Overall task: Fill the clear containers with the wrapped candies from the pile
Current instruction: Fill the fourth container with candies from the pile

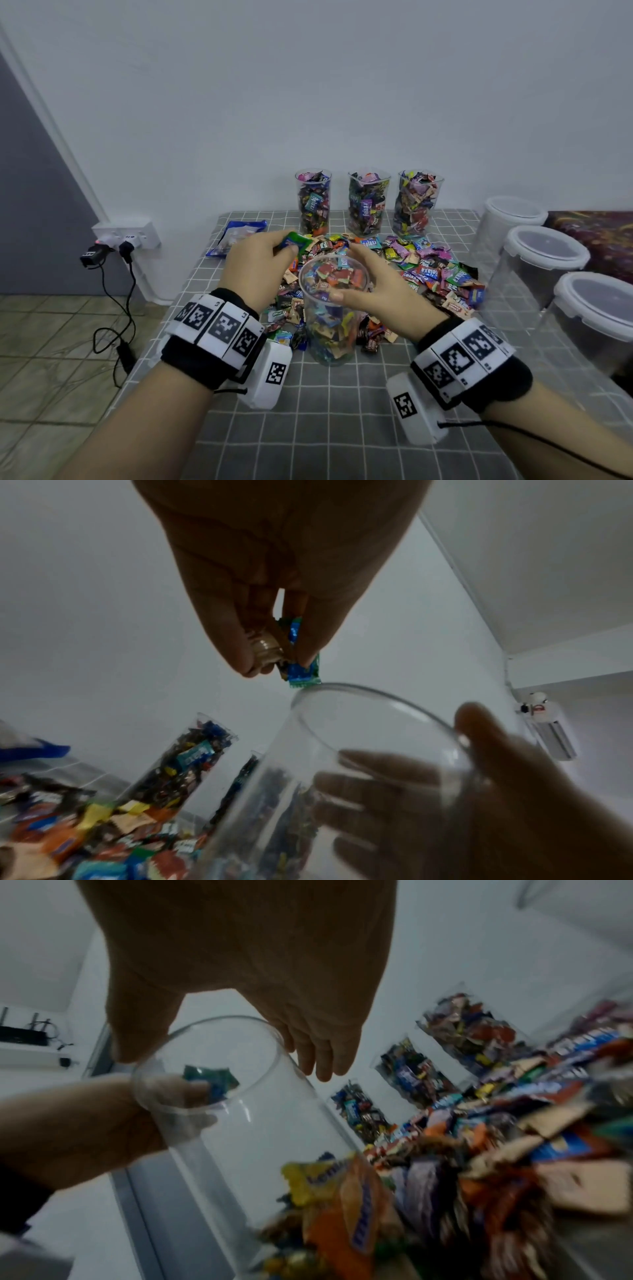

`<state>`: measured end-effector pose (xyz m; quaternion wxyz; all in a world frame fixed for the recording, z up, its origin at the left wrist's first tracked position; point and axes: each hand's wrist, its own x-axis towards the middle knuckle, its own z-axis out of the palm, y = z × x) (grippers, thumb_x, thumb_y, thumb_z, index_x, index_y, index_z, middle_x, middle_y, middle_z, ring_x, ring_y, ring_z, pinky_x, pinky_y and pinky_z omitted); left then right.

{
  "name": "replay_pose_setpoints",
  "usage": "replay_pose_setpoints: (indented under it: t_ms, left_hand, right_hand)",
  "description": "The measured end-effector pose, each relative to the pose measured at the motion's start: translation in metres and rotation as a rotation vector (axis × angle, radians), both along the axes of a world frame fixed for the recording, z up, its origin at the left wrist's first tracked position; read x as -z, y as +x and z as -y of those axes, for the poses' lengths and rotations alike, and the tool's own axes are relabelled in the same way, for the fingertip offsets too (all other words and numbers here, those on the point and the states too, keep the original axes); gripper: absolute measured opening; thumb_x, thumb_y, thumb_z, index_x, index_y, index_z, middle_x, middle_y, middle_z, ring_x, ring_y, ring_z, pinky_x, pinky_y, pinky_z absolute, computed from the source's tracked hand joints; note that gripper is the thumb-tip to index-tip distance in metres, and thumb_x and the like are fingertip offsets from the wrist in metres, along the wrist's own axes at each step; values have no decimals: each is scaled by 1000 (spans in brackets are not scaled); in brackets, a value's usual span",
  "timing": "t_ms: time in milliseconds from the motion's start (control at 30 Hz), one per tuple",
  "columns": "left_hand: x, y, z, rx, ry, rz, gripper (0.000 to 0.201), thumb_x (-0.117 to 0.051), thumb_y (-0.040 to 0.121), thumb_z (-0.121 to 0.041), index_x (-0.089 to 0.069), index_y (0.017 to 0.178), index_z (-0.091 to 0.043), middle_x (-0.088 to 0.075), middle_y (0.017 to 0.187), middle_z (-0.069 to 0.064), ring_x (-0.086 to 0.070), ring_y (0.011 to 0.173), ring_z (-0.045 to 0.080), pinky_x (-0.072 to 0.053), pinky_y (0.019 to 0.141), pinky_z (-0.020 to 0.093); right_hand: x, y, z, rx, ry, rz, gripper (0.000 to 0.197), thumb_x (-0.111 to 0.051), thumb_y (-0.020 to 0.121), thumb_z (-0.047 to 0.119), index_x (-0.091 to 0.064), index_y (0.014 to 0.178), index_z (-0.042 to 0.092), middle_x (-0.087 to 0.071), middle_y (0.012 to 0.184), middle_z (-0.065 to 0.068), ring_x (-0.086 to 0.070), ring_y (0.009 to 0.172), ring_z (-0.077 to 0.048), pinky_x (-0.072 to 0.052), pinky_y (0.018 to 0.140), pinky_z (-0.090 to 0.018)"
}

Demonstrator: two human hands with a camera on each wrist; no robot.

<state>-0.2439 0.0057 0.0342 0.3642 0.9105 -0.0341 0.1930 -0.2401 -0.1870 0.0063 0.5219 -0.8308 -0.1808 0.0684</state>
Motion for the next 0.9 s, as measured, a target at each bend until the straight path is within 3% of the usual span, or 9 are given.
replay_pose_setpoints:
  t_ms: [100,167,267,367,500,667,767,833,900]
  left_hand:
    - [-9,-3,10,54,-36,21,24,-55,93,-20,-69,113,-21,-66,82,-9,-54,72,5,-40,71,25]
    - [-11,-4,17,84,-59,28,27,-56,92,-21,-67,116,-21,-71,95,-4,-59,81,8,-45,77,25]
    - [-13,-6,26,130,3,17,31,-57,91,-22,-64,121,-21,-70,101,-1,-60,88,9,-46,85,26]
    - [-12,-6,32,162,51,-46,34,-58,91,-21,-61,124,-24,-69,106,0,-61,97,15,-46,90,31]
    - [-10,-6,32,171,97,-65,37,-60,89,-27,-59,126,-27,-65,117,-2,-57,106,13,-44,96,31]
    - [-10,-8,31,188,71,-75,37,-63,87,-33,-61,124,-27,-66,114,-5,-59,103,9,-45,95,30]
    - [-9,-8,32,200,3,-67,33,-63,87,-32,-64,119,-27,-66,116,-5,-61,101,7,-47,94,33]
    - [-7,-8,31,201,-17,-45,30,-62,87,-32,-66,116,-27,-68,110,-6,-62,97,7,-48,92,34]
    - [-5,-9,30,194,-58,17,25,-62,88,-31,-69,111,-26,-69,100,-7,-62,92,8,-50,88,36]
  right_hand:
    - [14,2,-1,-29,148,-108,108,-80,58,49,-20,146,27,-46,122,20,-50,111,6,-41,96,-21]
    - [18,1,-2,-47,223,-136,88,-85,63,42,-32,133,33,-47,117,24,-50,106,13,-42,90,-14]
    - [17,-1,-3,-64,237,-139,63,-80,66,31,-37,109,48,-47,116,22,-49,113,3,-39,87,-11]
    - [19,1,-3,-66,266,-129,61,-80,68,26,-37,109,45,-47,116,22,-47,118,-6,-38,90,-15]
    - [20,2,-3,-80,299,-105,61,-77,65,27,-43,115,36,-54,120,13,-54,114,-2,-44,90,-18]
    - [21,2,-4,-78,326,-102,68,-80,56,39,-45,115,37,-54,127,11,-50,122,-6,-42,100,-27]
    - [21,2,-5,-79,345,-104,67,-81,57,34,-45,114,35,-58,119,10,-56,112,-2,-46,89,-21]
    - [21,2,-5,-79,317,-98,66,-80,58,37,-44,114,38,-54,122,14,-51,118,-2,-43,92,-19]
    - [18,1,-4,-80,298,-100,60,-80,65,29,-42,110,41,-52,119,17,-52,114,3,-43,88,-14]
